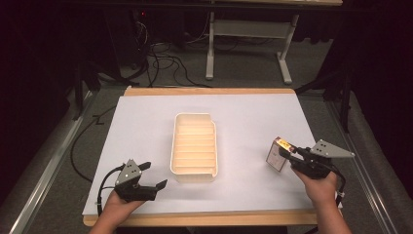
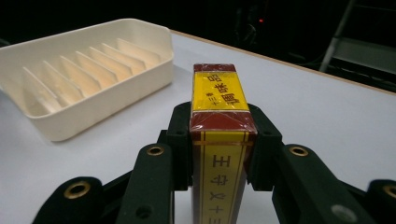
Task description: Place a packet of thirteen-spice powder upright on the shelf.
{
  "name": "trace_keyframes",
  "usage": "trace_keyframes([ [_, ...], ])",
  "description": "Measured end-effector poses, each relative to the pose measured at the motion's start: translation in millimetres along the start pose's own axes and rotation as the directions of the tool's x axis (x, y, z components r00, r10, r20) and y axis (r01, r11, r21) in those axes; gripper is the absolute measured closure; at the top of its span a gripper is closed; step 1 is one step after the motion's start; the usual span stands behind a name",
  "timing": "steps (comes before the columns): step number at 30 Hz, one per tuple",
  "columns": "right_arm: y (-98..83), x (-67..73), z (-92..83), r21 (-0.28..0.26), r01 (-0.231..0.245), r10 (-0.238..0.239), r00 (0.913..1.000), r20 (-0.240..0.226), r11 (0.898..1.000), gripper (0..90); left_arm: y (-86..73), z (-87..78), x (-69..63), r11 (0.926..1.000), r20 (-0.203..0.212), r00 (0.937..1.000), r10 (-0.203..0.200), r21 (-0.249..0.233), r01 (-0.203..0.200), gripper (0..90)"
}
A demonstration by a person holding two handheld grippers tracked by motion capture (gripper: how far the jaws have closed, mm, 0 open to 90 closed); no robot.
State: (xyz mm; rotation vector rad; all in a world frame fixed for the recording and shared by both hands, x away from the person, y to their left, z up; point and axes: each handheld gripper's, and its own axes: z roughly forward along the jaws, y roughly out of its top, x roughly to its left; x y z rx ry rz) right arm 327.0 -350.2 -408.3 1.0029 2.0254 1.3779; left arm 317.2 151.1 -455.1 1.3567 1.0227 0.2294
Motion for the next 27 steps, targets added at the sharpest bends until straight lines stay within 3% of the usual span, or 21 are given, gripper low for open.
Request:
trace_keyframes([
  [2, 2.4, 1.2, 1.6, 0.001, 0.007, -0.007, 0.9999, -0.014, 1.000, 68.4, -0.1, -0.1, -0.1, 1.0000, 0.001, 1.0000, -0.003, 0.000, 0.003, 13.5],
  [3, 7.4, 3.0, 6.8, 0.000, 0.024, -0.024, 0.9987, -0.046, 1.000, 68.5, -0.2, 0.0, -0.2, 1.0000, 0.003, 1.0000, -0.007, 0.000, 0.007, 13.5],
  [6, 10.6, 3.9, 11.2, 0.001, 0.026, -0.026, 0.9977, -0.063, 1.000, 68.4, -0.4, 0.0, 0.2, 1.0000, 0.002, 1.0000, -0.002, 0.003, 0.002, 13.6],
  [7, 13.3, 3.8, 16.2, -0.008, 0.022, -0.022, 0.9955, -0.092, 1.000, 68.4, -0.5, 0.1, 0.4, 1.0000, 0.002, 1.0000, -0.001, 0.003, 0.001, 13.6],
  [11, 22.1, 6.5, 26.3, 0.002, 0.062, -0.061, 0.9889, -0.135, 0.998, 68.4, -0.7, 0.2, 0.1, 1.0000, 0.002, 1.0000, -0.002, 0.005, 0.002, 13.8],
  [14, 25.7, 8.0, 30.1, -0.005, 0.067, -0.067, 0.9857, -0.154, 0.998, 68.4, -0.9, 0.6, -0.3, 1.0000, 0.001, 1.0000, -0.005, 0.005, 0.005, 13.8],
  [16, 32.0, 11.1, 37.1, -0.015, 0.090, -0.091, 0.9774, -0.191, 0.996, 68.4, -1.0, 0.8, -0.3, 1.0000, 0.001, 1.0000, -0.005, 0.006, 0.005, 13.8],
  [17, 32.0, 11.1, 37.1, -0.015, 0.090, -0.091, 0.9774, -0.191, 0.996, 68.4, -1.0, 0.8, -0.3, 1.0000, 0.001, 1.0000, -0.005, 0.006, 0.005, 13.8],
  [18, 36.1, 12.5, 42.9, -0.023, 0.116, -0.119, 0.9685, -0.219, 0.993, 68.4, -1.0, 0.7, -0.3, 1.0000, 0.001, 1.0000, -0.006, 0.006, 0.006, 13.8],
  [27, 46.6, 19.6, 67.1, -0.028, 0.143, -0.145, 0.9471, -0.286, 0.989, 68.4, -0.2, -0.6, 0.2, 1.0000, 0.003, 1.0000, -0.006, 0.004, 0.006, 13.8],
])
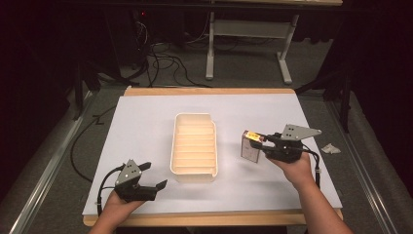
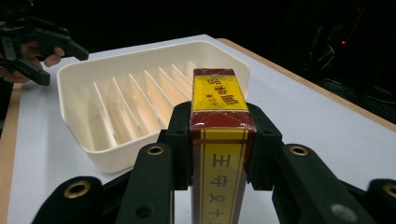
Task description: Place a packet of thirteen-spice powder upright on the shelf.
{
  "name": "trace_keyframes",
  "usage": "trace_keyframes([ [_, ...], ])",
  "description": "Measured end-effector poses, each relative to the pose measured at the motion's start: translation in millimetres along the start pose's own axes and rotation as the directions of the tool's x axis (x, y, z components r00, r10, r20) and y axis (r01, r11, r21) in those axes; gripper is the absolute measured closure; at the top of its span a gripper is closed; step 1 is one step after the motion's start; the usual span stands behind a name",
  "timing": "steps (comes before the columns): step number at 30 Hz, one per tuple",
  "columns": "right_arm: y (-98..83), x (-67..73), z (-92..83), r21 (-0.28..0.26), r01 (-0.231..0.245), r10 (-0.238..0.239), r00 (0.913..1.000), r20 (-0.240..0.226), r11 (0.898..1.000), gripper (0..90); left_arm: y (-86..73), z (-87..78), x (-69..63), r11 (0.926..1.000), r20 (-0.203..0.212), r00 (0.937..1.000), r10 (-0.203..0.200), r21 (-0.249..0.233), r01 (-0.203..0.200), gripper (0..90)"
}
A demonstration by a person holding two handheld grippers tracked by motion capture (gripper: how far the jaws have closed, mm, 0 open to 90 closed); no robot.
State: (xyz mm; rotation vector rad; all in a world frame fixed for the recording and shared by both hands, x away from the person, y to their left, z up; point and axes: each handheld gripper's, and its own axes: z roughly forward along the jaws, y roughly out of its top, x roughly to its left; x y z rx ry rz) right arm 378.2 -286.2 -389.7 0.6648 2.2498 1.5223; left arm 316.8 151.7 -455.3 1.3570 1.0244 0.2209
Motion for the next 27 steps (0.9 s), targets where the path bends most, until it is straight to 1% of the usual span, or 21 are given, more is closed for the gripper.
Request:
trace_keyframes([
  [1, 1.2, 0.2, 5.8, -0.007, 0.002, -0.002, 0.9997, -0.023, 1.000, 68.4, 0.0, 0.0, -0.1, 1.0000, 0.001, 1.0000, -0.003, -0.002, 0.003, 13.8],
  [3, 1.6, 0.3, 7.9, -0.008, 0.005, -0.006, 0.9996, -0.027, 1.000, 68.4, 0.0, -0.2, 0.3, 1.0000, -0.001, 1.0000, 0.003, 0.001, -0.003, 13.9],
  [4, 2.4, 0.1, 13.4, 0.002, 0.015, -0.015, 0.9991, -0.040, 1.000, 68.4, -0.1, 0.0, 0.4, 1.0000, 0.000, 1.0000, 0.002, 0.001, -0.002, 13.9],
  [8, 2.9, -0.2, 19.3, 0.000, 0.017, -0.016, 0.9982, -0.058, 1.000, 68.3, -0.2, 0.2, 0.7, 1.0000, -0.002, 1.0000, 0.004, 0.002, -0.004, 13.9],
  [9, 3.8, -1.0, 23.0, -0.012, 0.013, -0.013, 0.9973, -0.072, 1.000, 68.4, -0.1, 0.1, 0.6, 1.0000, -0.001, 1.0000, 0.003, 0.001, -0.003, 14.0],
  [12, 7.2, -1.4, 27.4, -0.029, 0.017, -0.020, 0.9952, -0.096, 0.999, 68.4, -0.2, 0.0, 0.6, 1.0000, -0.002, 1.0000, 0.005, 0.001, -0.005, 14.1],
  [14, 8.7, -0.9, 28.3, -0.027, 0.019, -0.022, 0.9947, -0.101, 0.999, 68.3, -0.3, 0.0, 0.4, 1.0000, -0.001, 1.0000, 0.003, 0.001, -0.003, 14.2],
  [16, 11.8, 0.0, 31.1, -0.035, 0.032, -0.036, 0.9922, -0.119, 0.999, 68.4, -0.5, 0.0, 0.1, 1.0000, 0.000, 1.0000, 0.003, 0.001, -0.003, 14.2],
  [17, 14.9, 1.3, 33.1, -0.041, 0.047, -0.052, 0.9900, -0.131, 0.998, 68.4, -0.7, 0.0, 0.3, 1.0000, -0.001, 1.0000, 0.008, 0.002, -0.008, 14.2],
  [20, 17.5, 2.3, 35.3, -0.043, 0.050, -0.056, 0.9881, -0.143, 0.998, 68.4, -0.9, 0.1, 0.3, 1.0000, -0.001, 1.0000, 0.007, 0.006, -0.007, 14.2],
  [22, 20.6, 3.8, 39.1, -0.053, 0.056, -0.064, 0.9844, -0.164, 0.997, 68.4, -1.1, 0.2, -0.1, 1.0000, -0.001, 1.0000, 0.003, 0.008, -0.003, 14.2],
  [25, 23.7, 5.4, 42.4, -0.052, 0.063, -0.071, 0.9823, -0.173, 0.997, 68.4, -1.1, -0.2, 0.2, 0.9999, -0.002, 1.0000, 0.008, 0.010, -0.008, 14.2],
  [27, 24.5, 6.0, 43.1, -0.050, 0.061, -0.069, 0.9819, -0.176, 0.997, 68.4, -1.0, -0.1, 0.0, 0.9999, -0.001, 1.0000, 0.004, 0.010, -0.004, 14.3],
])
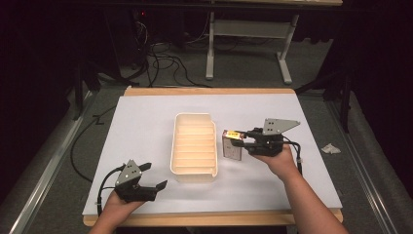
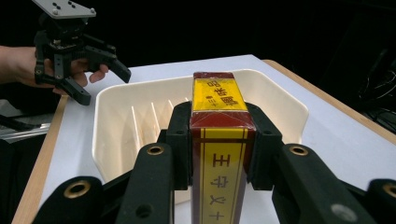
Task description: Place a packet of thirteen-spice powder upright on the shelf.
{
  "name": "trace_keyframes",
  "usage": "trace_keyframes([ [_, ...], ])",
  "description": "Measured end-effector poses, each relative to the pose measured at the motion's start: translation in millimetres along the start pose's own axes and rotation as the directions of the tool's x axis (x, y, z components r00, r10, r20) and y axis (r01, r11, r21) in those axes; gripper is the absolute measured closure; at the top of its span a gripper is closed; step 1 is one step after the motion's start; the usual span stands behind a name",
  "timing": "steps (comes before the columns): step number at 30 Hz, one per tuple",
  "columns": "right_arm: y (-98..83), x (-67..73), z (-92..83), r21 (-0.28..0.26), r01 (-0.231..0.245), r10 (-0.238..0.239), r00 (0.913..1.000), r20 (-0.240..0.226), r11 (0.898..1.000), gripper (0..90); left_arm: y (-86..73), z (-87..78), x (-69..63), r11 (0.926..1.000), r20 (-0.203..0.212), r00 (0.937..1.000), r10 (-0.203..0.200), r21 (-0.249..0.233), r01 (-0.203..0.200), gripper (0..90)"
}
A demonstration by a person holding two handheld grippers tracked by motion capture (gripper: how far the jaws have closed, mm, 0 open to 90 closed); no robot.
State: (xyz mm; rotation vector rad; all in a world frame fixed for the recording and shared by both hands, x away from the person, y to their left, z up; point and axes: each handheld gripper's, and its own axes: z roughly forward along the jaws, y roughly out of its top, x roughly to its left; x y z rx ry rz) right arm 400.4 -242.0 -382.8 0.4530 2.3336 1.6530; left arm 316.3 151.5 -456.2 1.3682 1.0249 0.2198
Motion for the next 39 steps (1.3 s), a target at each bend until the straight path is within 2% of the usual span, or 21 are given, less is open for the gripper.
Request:
trace_keyframes([
  [4, 4.0, 1.4, 5.3, -0.015, 0.007, -0.007, 0.9997, -0.024, 1.000, 68.4, 0.0, 0.1, 0.2, 1.0000, 0.001, 1.0000, -0.002, 0.000, 0.002, 14.3],
  [17, 9.2, 5.5, 17.1, -0.052, 0.022, -0.025, 0.9982, -0.055, 0.998, 68.4, 0.1, -0.1, 0.6, 1.0000, 0.000, 1.0000, -0.001, 0.001, 0.001, 14.3],
  [29, 10.1, 6.3, 23.4, -0.073, 0.001, -0.006, 0.9973, -0.074, 0.997, 68.4, 0.3, -0.3, 0.2, 1.0000, 0.002, 1.0000, -0.004, -0.003, 0.004, 14.3],
  [35, 9.5, 6.1, 28.4, -0.068, -0.004, -0.002, 0.9969, -0.078, 0.998, 68.5, 0.7, -0.6, -0.2, 0.9999, 0.005, 0.9999, -0.012, -0.006, 0.012, 14.3],
  [39, 8.3, 5.1, 32.6, -0.060, -0.009, 0.004, 0.9967, -0.082, 0.998, 68.5, 0.7, -1.0, 0.4, 1.0000, 0.005, 1.0000, -0.004, -0.003, 0.004, 14.3],
])
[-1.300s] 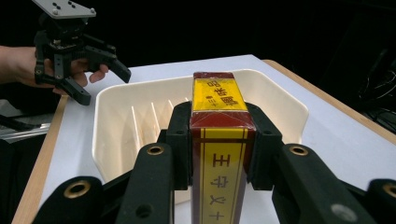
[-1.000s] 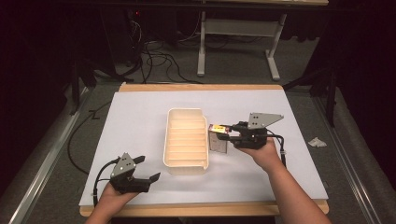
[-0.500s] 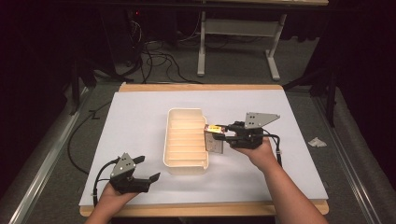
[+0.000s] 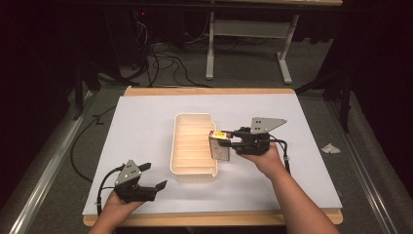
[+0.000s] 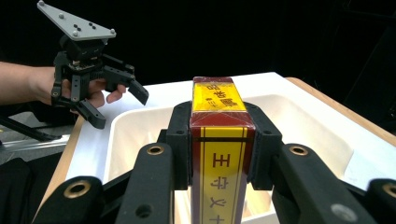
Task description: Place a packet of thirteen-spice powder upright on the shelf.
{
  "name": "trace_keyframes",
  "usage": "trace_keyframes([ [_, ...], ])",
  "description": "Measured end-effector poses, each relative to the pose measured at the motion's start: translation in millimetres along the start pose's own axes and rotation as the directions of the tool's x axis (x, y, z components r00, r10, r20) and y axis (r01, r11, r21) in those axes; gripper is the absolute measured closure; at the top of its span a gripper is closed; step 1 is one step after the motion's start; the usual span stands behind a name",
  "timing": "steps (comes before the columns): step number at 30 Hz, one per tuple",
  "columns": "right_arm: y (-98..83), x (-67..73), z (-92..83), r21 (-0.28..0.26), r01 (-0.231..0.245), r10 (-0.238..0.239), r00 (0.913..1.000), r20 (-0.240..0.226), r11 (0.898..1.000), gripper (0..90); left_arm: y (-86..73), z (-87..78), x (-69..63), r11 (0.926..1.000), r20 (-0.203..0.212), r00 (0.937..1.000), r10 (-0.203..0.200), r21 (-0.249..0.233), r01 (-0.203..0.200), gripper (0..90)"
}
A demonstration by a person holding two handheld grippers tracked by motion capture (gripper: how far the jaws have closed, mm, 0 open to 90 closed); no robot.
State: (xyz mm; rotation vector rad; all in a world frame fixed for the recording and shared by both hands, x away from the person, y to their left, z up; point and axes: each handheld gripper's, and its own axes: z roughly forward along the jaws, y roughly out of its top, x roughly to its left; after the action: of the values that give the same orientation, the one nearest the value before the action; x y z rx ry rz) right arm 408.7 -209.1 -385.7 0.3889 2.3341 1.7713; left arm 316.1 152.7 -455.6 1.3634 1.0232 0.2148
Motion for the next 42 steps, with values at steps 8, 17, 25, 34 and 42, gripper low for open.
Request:
trace_keyframes([
  [8, -0.2, -1.8, 7.3, -0.005, 0.001, -0.001, 0.9999, -0.013, 1.000, 68.5, 0.4, -0.2, -0.1, 1.0000, -0.001, 1.0000, -0.005, -0.003, 0.005, 14.3],
  [17, 6.8, -3.3, 17.5, 0.005, 0.018, -0.017, 0.9990, -0.042, 1.000, 68.5, 0.2, 0.2, -0.3, 1.0000, 0.002, 1.0000, -0.009, 0.000, 0.009, 14.3],
  [25, 10.7, -3.3, 31.8, 0.001, 0.026, -0.026, 0.9980, -0.058, 1.000, 68.5, 0.5, 0.1, 0.3, 1.0000, 0.002, 1.0000, -0.009, -0.002, 0.009, 14.3],
  [34, 13.5, -3.6, 42.4, 0.006, 0.033, -0.032, 0.9971, -0.068, 0.999, 68.7, 0.3, 0.4, 0.5, 1.0000, 0.002, 1.0000, -0.008, 0.001, 0.008, 14.4],
  [42, 14.8, -2.7, 52.3, 0.012, 0.038, -0.037, 0.9963, -0.078, 0.999, 68.7, 0.3, 0.4, 0.7, 1.0000, 0.001, 1.0000, -0.006, 0.001, 0.006, 14.5],
])
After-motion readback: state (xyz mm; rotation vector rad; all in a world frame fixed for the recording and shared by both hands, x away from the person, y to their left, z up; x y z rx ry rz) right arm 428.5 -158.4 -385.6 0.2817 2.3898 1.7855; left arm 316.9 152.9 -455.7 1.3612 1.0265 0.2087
